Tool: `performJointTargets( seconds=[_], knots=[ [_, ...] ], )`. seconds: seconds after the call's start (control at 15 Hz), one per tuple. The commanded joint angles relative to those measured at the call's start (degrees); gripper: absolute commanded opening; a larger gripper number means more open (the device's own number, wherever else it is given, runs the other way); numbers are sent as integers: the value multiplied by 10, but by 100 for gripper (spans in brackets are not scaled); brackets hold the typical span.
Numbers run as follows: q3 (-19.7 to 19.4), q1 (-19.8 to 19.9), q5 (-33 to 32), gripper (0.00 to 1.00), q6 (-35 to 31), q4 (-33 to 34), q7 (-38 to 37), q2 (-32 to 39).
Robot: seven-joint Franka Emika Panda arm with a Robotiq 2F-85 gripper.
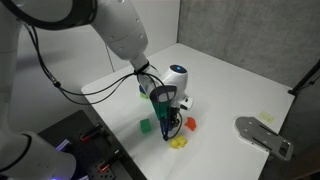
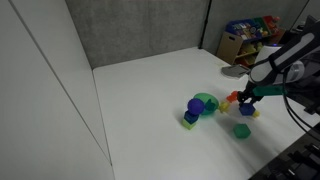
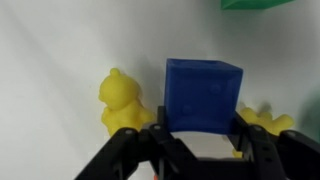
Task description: Move the blue toy block to the right, then stack the dark green toy block on top of the blue toy block
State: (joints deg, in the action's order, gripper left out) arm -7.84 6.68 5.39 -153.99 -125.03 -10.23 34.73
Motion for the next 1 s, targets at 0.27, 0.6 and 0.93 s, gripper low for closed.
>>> performJointTargets(
  seconds=[0.27, 0.6, 0.93],
  knots=[
    [27, 3, 11, 100, 3, -18, 22, -21],
    [46, -16, 10, 100, 47, -54, 13, -50],
    [60, -31, 20, 100, 28, -104, 10, -67]
  ],
)
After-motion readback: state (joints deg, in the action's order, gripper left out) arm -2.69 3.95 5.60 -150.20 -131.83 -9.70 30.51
